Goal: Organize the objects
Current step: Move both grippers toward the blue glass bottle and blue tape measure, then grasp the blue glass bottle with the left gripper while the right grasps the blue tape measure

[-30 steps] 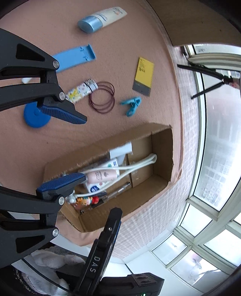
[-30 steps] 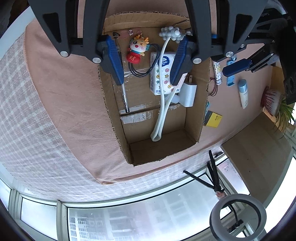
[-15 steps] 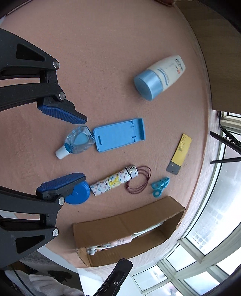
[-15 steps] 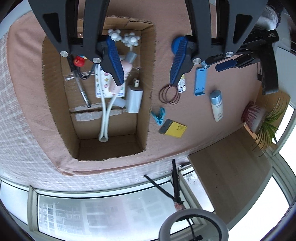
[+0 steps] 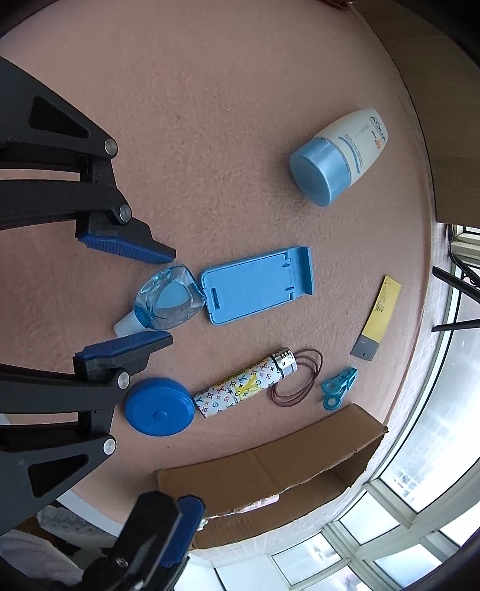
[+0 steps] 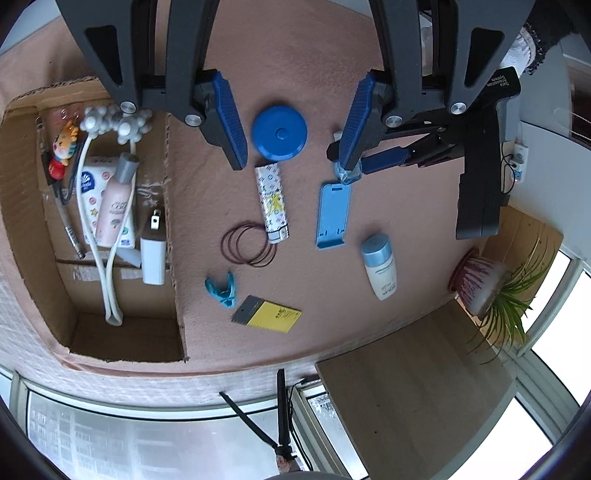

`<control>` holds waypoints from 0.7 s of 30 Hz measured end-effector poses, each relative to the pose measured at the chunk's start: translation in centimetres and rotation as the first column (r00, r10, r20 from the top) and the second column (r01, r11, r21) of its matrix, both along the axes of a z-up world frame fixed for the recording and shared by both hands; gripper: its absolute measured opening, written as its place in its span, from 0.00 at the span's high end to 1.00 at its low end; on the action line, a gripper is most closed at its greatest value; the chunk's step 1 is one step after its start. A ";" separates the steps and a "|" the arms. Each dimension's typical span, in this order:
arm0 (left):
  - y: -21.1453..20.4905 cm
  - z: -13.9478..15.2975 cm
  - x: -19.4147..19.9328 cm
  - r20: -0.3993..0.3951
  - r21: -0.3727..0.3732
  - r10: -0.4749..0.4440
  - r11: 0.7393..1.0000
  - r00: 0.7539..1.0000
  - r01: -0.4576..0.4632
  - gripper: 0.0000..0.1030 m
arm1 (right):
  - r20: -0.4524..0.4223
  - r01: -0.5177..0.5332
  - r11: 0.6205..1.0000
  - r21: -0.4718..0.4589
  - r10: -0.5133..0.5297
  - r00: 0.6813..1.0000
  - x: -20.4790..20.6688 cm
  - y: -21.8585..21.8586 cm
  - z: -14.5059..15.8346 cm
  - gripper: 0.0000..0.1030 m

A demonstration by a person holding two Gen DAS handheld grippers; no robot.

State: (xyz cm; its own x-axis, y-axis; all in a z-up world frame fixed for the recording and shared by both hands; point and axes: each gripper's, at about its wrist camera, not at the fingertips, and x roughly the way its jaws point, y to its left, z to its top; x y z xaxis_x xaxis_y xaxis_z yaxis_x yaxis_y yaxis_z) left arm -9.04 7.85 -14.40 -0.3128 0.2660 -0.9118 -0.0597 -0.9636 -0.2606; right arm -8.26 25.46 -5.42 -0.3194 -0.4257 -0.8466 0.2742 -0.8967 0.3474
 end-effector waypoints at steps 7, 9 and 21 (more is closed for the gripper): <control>-0.5 0.0 0.2 -0.016 -0.001 -0.035 0.999 0.999 0.035 0.65 | 0.028 0.017 0.998 0.054 -0.018 0.999 1.5 -1.5 -2.4 0.53; -0.7 0.0 0.4 -0.018 -0.002 -0.040 0.999 0.999 0.040 0.65 | 0.028 0.018 0.996 0.088 -0.021 0.999 1.7 -1.8 -3.2 0.53; -3.6 -0.1 1.3 -0.009 0.025 -0.007 1.000 1.000 0.007 0.65 | 0.052 0.053 0.977 0.209 -0.065 0.997 0.9 -3.4 -6.2 0.53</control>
